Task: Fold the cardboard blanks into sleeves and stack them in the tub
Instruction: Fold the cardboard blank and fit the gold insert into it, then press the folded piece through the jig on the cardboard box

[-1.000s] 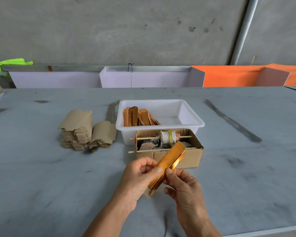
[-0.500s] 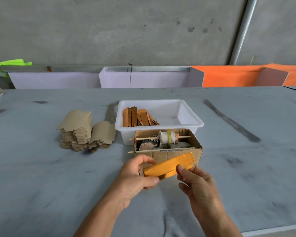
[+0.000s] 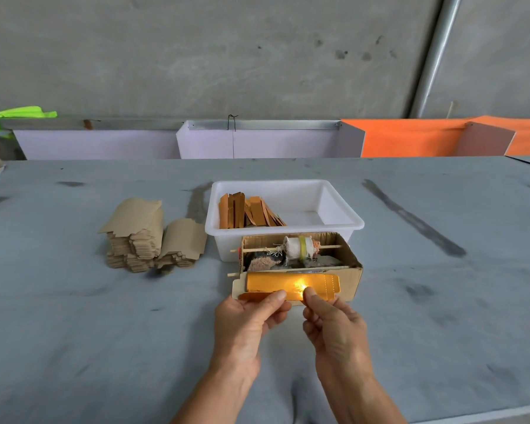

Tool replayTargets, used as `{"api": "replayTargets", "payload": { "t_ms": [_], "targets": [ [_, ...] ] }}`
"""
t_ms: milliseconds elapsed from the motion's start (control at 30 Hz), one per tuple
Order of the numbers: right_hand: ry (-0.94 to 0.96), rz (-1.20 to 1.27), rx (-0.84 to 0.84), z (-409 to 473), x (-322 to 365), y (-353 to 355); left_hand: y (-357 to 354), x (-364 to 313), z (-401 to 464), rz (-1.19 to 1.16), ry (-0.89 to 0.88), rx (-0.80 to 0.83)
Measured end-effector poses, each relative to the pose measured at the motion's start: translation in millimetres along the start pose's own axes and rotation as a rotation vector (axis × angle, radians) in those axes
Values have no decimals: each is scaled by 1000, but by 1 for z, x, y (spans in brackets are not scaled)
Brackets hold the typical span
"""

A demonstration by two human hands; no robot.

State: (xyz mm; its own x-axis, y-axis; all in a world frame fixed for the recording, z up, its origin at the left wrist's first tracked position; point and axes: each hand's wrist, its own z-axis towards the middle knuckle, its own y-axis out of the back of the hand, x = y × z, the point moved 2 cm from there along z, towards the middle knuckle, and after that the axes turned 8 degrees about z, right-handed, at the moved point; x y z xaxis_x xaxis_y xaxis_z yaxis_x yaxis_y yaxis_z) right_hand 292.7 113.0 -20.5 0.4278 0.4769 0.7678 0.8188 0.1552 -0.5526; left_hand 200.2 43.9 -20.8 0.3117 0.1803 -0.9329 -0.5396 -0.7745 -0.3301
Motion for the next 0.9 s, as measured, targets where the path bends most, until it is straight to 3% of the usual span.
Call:
{"api": "replayTargets", "payload": {
  "t_ms": [267,400,500,667,900],
  "targets": [
    [48,-255,66,3,10,-9,7,-6,8,-66,-107,-55],
    [446,-556,15,16,41,-12,17,-10,15,-94,-125,-91],
    [626,-979,21,35,61,-21,24,-8,18,-81,-120,-133],
    [601,-1559,60,67,65,-34,23,0,15,-60,-86,-111],
    [464,-1800,150,90,59,-47,27,-2,14,-64,-72,-113]
  ]
}}
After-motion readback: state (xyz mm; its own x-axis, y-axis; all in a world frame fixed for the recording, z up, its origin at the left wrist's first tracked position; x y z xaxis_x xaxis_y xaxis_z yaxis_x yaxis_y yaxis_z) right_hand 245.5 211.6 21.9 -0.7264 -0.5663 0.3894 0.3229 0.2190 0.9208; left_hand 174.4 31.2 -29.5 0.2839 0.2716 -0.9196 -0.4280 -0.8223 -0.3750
